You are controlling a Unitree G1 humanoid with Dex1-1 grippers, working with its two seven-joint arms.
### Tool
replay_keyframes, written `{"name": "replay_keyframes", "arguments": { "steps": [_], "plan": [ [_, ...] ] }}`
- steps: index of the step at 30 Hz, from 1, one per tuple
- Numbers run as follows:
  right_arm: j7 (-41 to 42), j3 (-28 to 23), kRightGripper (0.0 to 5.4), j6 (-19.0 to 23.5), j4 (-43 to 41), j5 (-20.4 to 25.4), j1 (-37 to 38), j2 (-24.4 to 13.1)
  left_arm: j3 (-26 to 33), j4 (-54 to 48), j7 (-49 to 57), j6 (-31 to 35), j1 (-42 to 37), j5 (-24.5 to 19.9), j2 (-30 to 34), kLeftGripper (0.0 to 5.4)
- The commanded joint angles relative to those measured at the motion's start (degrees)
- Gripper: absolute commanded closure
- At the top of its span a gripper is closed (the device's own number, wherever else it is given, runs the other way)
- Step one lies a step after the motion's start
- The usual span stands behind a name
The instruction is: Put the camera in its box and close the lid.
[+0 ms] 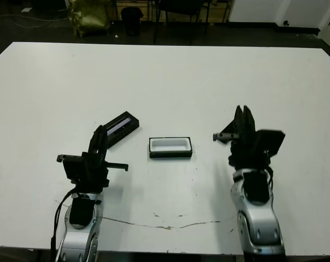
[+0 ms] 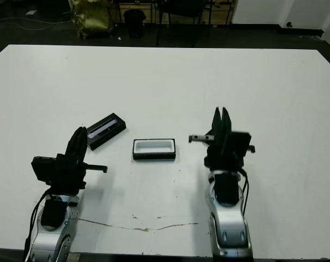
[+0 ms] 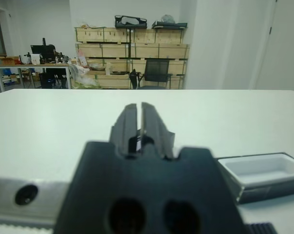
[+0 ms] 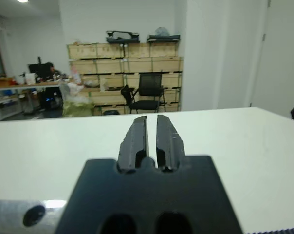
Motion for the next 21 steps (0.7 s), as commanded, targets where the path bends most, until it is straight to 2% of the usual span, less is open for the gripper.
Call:
{"name": "replay_keyframes", "arguments": {
  "steps": [1,10,14,16,19,21],
  "plan": [
    [-0.67,-1.75,5.40,2.19,1.42,0.68,-3.05,-0.51,0.02,0.14,-0.07,1.55,0.50,-0.30,0.27,5.39],
    [1.25,-6.28,5.40,6.41,8.24,2.71,-11.65,-5.55,0.07,0.10,0.07,1.15,0.67,0.14,0.48,5.39],
    [6.51,-8.19,5.40,11.44,12.37,3.98,-15.49,-12.28,0.25,0.35,0.08,0.74,0.65,0.34,0.67,5.39],
    [11.98,-8.72,5.40,13.35,15.20,5.29,-18.00,-17.31,0.28,0.19,0.13,0.94,0.77,0.23,0.53,5.39],
    [20.12,-8.12,5.40,12.61,21.90,5.06,-23.01,-25.53,0.22,-0.08,-0.12,1.34,0.88,-0.27,0.41,5.39],
    [25.31,-6.24,5.40,10.58,27.32,3.45,-26.80,-30.75,0.16,0.04,-0.27,1.22,0.90,-0.61,0.29,5.39]
  ]
}}
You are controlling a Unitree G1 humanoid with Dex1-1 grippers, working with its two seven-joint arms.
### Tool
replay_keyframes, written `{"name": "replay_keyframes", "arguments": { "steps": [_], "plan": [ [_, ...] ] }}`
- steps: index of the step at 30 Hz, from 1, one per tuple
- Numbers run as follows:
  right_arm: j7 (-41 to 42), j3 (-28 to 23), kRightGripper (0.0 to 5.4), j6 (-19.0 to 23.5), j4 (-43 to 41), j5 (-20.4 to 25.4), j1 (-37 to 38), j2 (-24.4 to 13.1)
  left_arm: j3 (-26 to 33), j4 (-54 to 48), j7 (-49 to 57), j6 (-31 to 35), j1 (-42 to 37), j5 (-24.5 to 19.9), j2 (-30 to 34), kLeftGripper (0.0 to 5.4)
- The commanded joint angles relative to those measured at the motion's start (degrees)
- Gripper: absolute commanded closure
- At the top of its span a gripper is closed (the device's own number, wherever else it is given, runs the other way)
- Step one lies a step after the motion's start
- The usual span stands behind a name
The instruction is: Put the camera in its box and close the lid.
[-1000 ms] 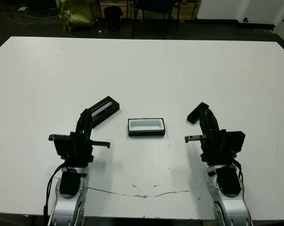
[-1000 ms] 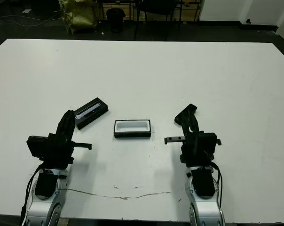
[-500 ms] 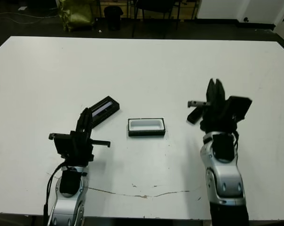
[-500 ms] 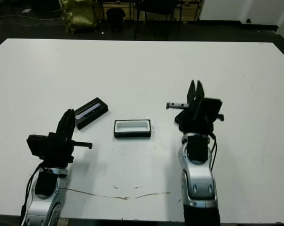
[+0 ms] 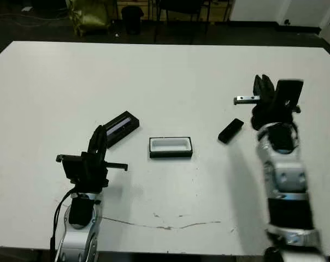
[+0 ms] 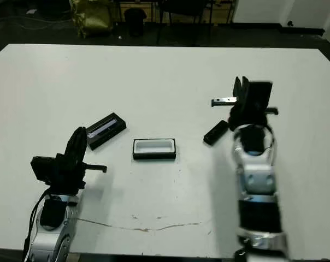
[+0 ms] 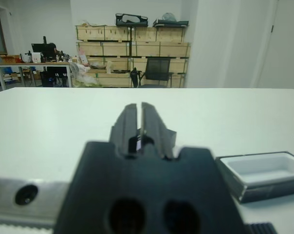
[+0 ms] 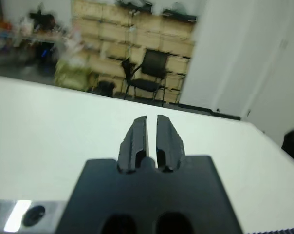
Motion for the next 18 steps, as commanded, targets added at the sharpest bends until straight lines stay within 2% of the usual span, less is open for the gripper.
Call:
{"name": "replay_keyframes", "arguments": {
  "steps": [1,4,7,12,18],
  "plan": [
    [7.70,3.17,5.40,-2.88,8.81,-2.62,-5.93,-8.20,0.00,0.53,-0.20,0.68,0.61,-0.44,0.21,5.39],
    [12.45,7.72,5.40,-10.14,17.12,-7.33,-11.00,-13.40,-0.12,0.71,0.13,0.59,0.63,0.04,0.15,5.39],
    [15.62,11.33,5.40,-17.73,26.40,-10.59,-15.29,-15.55,-0.15,0.79,0.21,0.41,0.65,0.19,0.15,5.39],
    [20.41,17.44,5.40,-23.01,39.48,-16.13,-21.60,-16.36,0.12,1.17,0.05,0.05,0.50,-0.07,0.31,5.39],
    [24.73,21.09,5.40,-27.91,49.90,-18.83,-26.81,-15.24,0.29,1.14,0.17,0.18,0.55,0.06,0.35,5.39]
  ]
}}
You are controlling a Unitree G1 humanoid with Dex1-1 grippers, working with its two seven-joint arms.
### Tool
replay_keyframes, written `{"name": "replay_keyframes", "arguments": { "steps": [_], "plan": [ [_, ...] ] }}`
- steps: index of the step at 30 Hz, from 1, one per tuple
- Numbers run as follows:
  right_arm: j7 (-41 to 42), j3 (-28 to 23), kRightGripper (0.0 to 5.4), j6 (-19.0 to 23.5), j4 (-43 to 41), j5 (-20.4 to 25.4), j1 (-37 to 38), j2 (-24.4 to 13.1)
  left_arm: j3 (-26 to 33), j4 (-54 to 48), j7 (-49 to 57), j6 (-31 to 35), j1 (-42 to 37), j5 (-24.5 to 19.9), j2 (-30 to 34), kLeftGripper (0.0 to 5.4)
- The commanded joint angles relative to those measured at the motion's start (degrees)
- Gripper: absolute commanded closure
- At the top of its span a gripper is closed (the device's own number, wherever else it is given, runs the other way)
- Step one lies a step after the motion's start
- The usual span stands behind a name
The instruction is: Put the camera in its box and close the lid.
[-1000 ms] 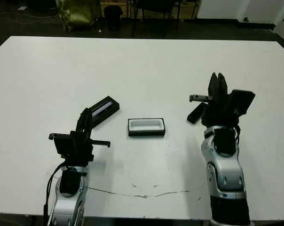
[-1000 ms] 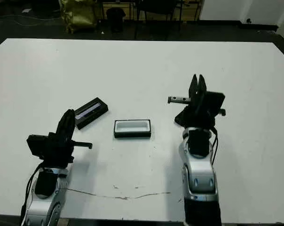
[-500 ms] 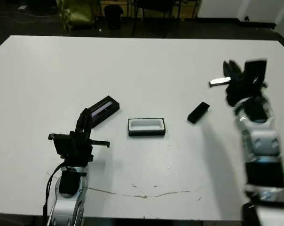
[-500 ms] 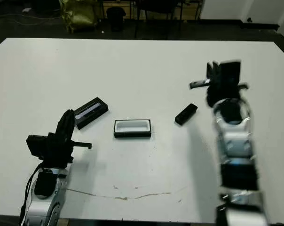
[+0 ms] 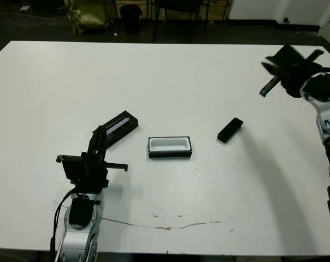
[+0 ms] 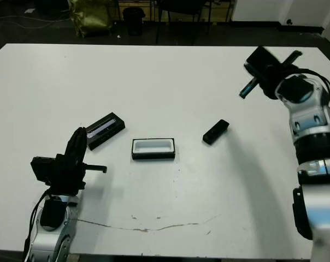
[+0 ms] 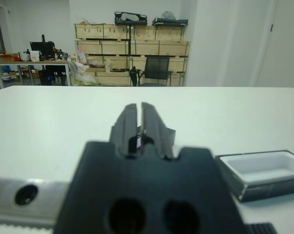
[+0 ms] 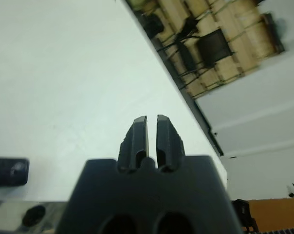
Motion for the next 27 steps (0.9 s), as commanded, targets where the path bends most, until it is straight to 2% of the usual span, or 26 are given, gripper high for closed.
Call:
{"name": "replay_keyframes", "arguments": {
  "steps": [1,15,22,27],
  "plan": [
    [1.75,1.77,5.40,-1.86,4.36,-1.67,-2.55,0.67,0.18,0.74,0.02,0.32,0.57,-0.01,0.43,5.39],
    [0.98,6.77,5.40,-2.46,10.02,-6.32,-4.94,5.70,0.31,1.64,-0.38,-0.76,0.82,-0.81,0.35,5.39],
    [3.56,9.29,5.40,-8.11,12.38,-8.07,-4.50,6.08,0.20,1.72,-0.27,-0.70,0.98,-0.65,0.33,5.39],
    [5.08,9.58,5.40,-4.73,14.06,-8.48,-4.66,7.43,0.16,1.86,-0.02,-0.57,1.05,-0.20,0.35,5.39]
  ]
}}
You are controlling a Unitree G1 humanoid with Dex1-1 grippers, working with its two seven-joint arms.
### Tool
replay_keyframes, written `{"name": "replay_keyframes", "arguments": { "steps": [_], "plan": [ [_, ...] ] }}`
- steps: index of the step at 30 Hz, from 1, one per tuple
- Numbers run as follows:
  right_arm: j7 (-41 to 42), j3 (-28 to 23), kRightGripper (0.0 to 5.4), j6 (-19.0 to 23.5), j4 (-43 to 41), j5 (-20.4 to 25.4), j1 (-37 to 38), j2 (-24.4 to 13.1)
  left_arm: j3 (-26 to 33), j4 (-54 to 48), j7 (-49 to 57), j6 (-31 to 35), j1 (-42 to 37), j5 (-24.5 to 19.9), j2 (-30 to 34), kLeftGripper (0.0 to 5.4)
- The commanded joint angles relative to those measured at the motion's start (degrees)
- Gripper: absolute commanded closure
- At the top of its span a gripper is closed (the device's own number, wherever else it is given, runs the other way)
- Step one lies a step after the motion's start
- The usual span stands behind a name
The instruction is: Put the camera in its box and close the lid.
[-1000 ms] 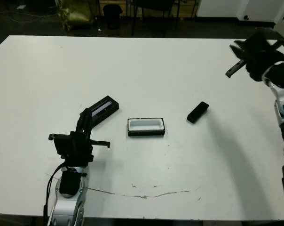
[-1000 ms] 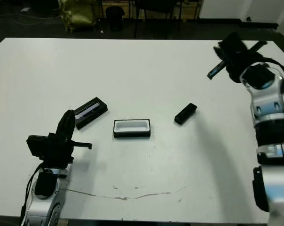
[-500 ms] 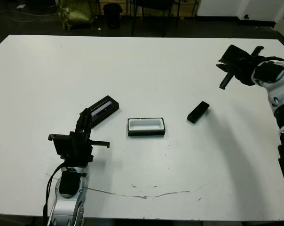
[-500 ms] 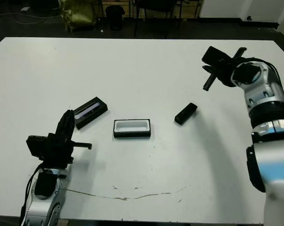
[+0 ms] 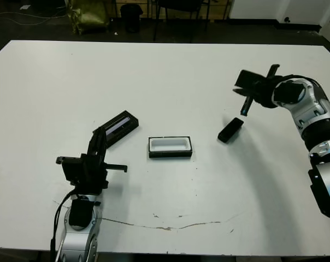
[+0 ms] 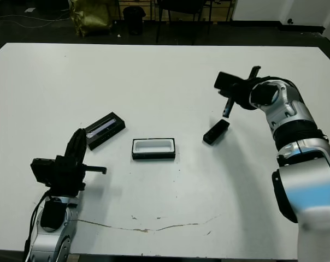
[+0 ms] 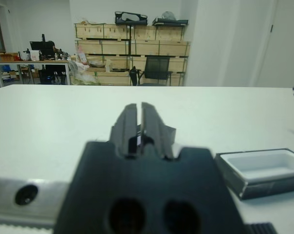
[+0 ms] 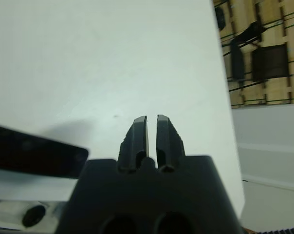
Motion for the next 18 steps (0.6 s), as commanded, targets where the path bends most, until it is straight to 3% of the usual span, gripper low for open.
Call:
{"name": "replay_keyframes", "arguments": {
  "steps": [1,6,11,18],
  "plan": [
    [1.10,0.24,5.40,2.36,1.31,-0.09,0.35,1.39,0.09,0.43,0.37,1.26,0.99,0.47,0.34,5.39],
    [0.32,1.56,5.40,1.32,1.83,-1.62,0.82,2.10,0.18,1.14,-0.21,0.48,0.68,-0.31,0.37,5.39],
    [0.01,2.58,5.40,5.50,3.43,-2.90,0.69,4.24,0.10,0.91,-0.21,0.72,0.73,0.10,0.59,5.39],
    [-1.05,3.51,5.40,6.86,4.42,-3.80,1.10,6.14,0.12,0.90,-0.16,0.70,0.92,0.08,0.38,5.39]
  ]
}}
